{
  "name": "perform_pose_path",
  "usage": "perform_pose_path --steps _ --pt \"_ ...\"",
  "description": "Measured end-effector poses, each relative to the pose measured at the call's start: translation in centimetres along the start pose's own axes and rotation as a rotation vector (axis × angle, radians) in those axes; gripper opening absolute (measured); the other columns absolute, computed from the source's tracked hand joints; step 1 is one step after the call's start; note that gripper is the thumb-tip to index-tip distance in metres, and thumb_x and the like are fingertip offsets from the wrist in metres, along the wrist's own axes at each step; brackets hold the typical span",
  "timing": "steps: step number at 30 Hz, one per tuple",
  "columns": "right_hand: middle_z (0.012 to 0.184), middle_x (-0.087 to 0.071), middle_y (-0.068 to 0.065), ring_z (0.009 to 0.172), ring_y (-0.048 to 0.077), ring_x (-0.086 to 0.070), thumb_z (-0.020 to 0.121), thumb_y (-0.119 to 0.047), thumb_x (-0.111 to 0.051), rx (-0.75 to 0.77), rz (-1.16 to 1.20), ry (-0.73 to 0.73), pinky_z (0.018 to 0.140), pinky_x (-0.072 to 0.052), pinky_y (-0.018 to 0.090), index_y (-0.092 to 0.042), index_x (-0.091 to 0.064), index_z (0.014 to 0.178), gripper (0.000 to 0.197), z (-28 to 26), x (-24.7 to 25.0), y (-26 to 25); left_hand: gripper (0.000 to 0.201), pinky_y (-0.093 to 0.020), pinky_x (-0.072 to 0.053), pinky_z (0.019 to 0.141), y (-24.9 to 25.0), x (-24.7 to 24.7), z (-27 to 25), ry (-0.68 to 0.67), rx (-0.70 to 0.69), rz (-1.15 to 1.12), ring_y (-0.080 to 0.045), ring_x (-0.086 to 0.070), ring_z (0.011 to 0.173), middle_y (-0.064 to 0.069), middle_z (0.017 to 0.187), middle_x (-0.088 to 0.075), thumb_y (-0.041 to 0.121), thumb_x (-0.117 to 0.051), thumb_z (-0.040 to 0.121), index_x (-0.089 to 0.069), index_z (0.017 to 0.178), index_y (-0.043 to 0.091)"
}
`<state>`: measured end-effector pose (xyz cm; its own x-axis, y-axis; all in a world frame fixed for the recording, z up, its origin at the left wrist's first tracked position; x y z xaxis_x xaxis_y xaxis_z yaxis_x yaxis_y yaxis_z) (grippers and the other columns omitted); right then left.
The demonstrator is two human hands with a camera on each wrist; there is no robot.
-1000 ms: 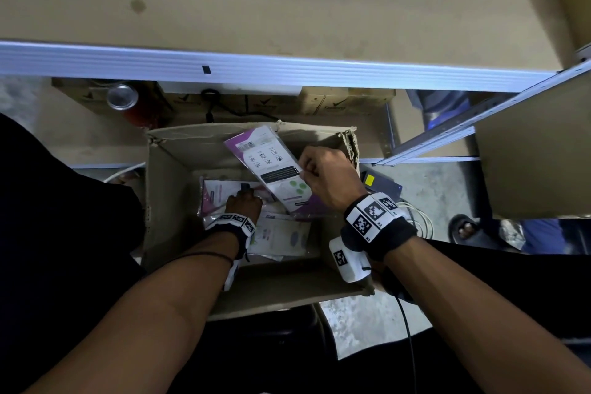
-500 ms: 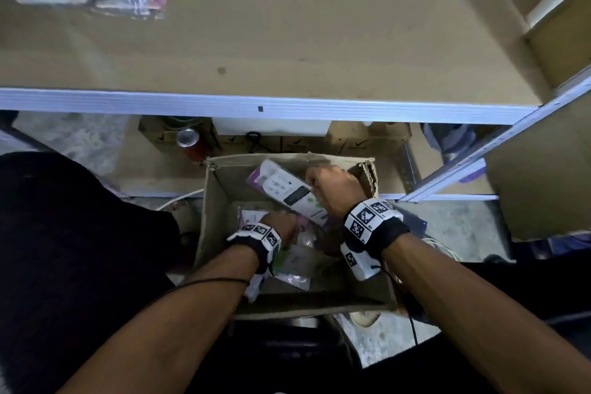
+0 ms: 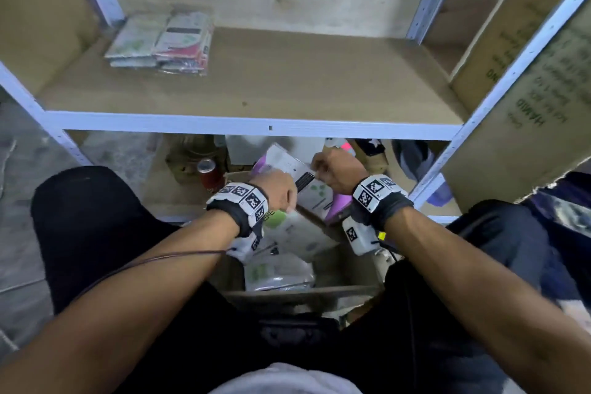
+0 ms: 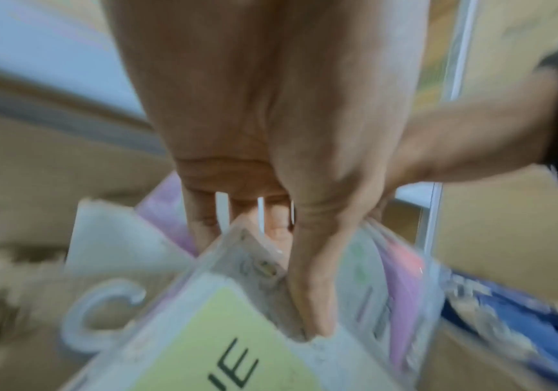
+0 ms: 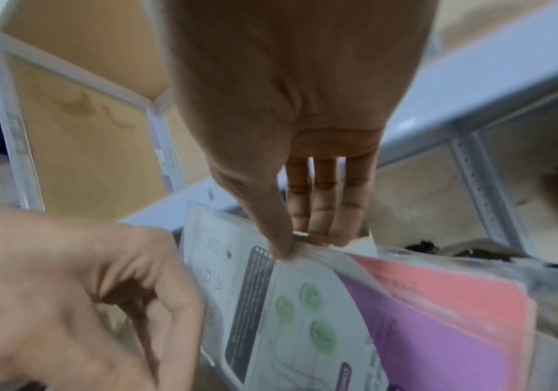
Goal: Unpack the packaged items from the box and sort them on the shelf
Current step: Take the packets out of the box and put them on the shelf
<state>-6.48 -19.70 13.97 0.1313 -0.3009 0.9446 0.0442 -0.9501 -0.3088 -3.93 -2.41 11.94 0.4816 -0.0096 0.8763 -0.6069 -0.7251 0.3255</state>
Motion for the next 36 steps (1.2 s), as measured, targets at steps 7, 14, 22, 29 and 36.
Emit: perform_pose_path --steps 7,14,22,29,36 --pt "0.093 -0.074 0.009 0.078 0.018 -0.059 0.084 -0.007 -0.066 -0.004 0.070 0.288 0.074 -0.045 0.026 -0.010 -0.073 0.097 0.015 -3.2 8.2 -0.6 0.016 -0.029 -0.055 0.080 1.0 9.5 -4.2 0.226 -0.085 -0.048 -0.017 -0.069 0.091 0.003 0.091 -0.076 0.006 -0.068 0.083 -0.075 0.078 0.021" --pt "0.085 -0.066 0.004 0.079 0.018 -0.057 0.086 -0.009 -0.070 -0.055 0.176 0.407 0.073 -0.044 0.025 -0.008 -0.072 0.096 0.010 -4.2 14.1 0.2 0.002 -0.022 -0.043 0.078 -0.6 17.9 -6.8 0.443 -0.150 -0.065 -0.007 -0.062 0.089 0.010 0.092 -0.073 0.020 -0.076 0.086 -0.077 0.087 0.019" --pt "0.083 -0.058 0.010 0.060 0.016 -0.054 0.092 -0.004 -0.066 -0.166 0.489 0.419 0.057 -0.055 0.024 -0.005 -0.064 0.095 0.004 -1.6 15.7 -0.1 0.006 -0.005 -0.040 0.078 -6.1 21.4 -7.7 0.689 -0.072 -0.344 -0.002 -0.062 0.090 0.017 0.090 -0.070 0.016 -0.072 0.090 -0.074 0.084 0.017" --pt "0.085 -0.058 0.015 0.073 0.023 -0.054 0.093 -0.004 -0.064 -0.249 0.822 0.379 0.070 -0.053 0.036 -0.005 -0.063 0.097 0.004 4.4 15.3 -1.3 0.014 -0.026 -0.050 0.091 -11.9 20.5 -6.1 0.850 0.140 -0.708 -0.018 -0.066 0.100 -0.003 0.107 -0.073 0.014 -0.069 0.092 -0.076 0.104 0.013" --pt "0.088 -0.059 0.013 0.068 0.019 -0.054 0.097 -0.001 -0.057 -0.238 1.112 0.291 0.065 -0.047 0.030 -0.004 -0.058 0.106 0.010 12.6 14.9 -5.9 0.017 -0.011 -0.039 0.035 -17.1 21.6 -4.3 1.007 0.273 -1.205 -0.008 -0.064 0.056 -0.009 0.094 -0.072 0.012 -0.071 0.090 -0.075 0.106 0.009"
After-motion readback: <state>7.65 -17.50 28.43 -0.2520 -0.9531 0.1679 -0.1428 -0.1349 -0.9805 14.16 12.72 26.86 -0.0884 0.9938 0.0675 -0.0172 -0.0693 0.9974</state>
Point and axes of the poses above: each hand's wrist, its own z-axis towards the middle knuckle, its own x-axis out of the back of the hand, y = z × x, the point moved 1 cm from there along z, towards the middle knuckle
